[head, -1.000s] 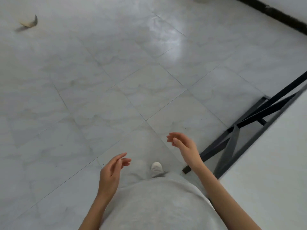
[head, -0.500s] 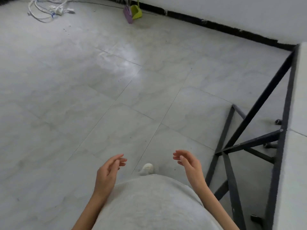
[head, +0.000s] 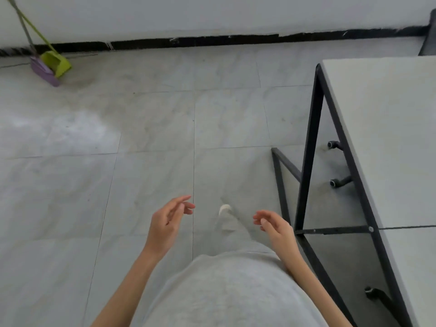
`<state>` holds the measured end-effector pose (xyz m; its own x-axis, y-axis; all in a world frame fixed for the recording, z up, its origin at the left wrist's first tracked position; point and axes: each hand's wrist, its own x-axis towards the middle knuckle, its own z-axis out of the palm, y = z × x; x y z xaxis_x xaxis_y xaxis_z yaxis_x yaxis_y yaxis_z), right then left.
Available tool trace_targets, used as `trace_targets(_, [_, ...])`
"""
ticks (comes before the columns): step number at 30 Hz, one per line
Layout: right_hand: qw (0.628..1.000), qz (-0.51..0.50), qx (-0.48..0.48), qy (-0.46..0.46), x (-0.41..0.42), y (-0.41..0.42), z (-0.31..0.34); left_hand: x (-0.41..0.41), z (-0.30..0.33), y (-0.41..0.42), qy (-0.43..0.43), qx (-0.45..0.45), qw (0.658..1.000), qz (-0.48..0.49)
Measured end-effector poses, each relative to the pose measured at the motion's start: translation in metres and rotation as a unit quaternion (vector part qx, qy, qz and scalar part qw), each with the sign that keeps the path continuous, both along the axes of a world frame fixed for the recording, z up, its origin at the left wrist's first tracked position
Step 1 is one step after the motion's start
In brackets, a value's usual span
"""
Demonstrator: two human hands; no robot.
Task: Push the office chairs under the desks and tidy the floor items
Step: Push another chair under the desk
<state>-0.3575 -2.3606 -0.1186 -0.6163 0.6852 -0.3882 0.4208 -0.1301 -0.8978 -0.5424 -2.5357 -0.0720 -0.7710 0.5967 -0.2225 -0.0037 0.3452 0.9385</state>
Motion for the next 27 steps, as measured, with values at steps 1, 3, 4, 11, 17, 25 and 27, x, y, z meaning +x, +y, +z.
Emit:
trace_targets(1, [1.000,-0.004,0.004,0.006,-0.028,0.025,0.004,-0.013,-0.003,0.015,-0.011,0.008,1.000,0.020])
trace_targets(3, [0.999,-0.003,0.015,0.030,-0.086,0.074,0.019,-0.040,-0.004,0.042,-0.027,0.009,0.998,0.057])
trace_targets(4, [0.999,0.003,0.024,0.037,-0.113,0.097,0.026,-0.053,-0.005,0.053,-0.035,0.000,0.997,0.067])
trace_targets(11, [0.994,0.004,0.037,0.099,-0.285,0.235,0.054,-0.184,-0.015,0.138,-0.038,-0.029,0.994,0.099])
trace_targets(17, [0.996,-0.052,0.035,0.057,-0.383,0.329,0.022,-0.335,-0.034,0.266,-0.037,-0.035,0.998,0.024])
trace_targets(25, [0.976,-0.216,-0.022,-0.007,-0.437,0.400,0.021,-0.507,0.013,0.494,0.002,-0.023,0.979,-0.202])
trace_targets(27, [0.968,-0.250,-0.031,-0.010,-0.449,0.426,0.018,-0.535,0.017,0.556,0.012,-0.018,0.970,-0.242])
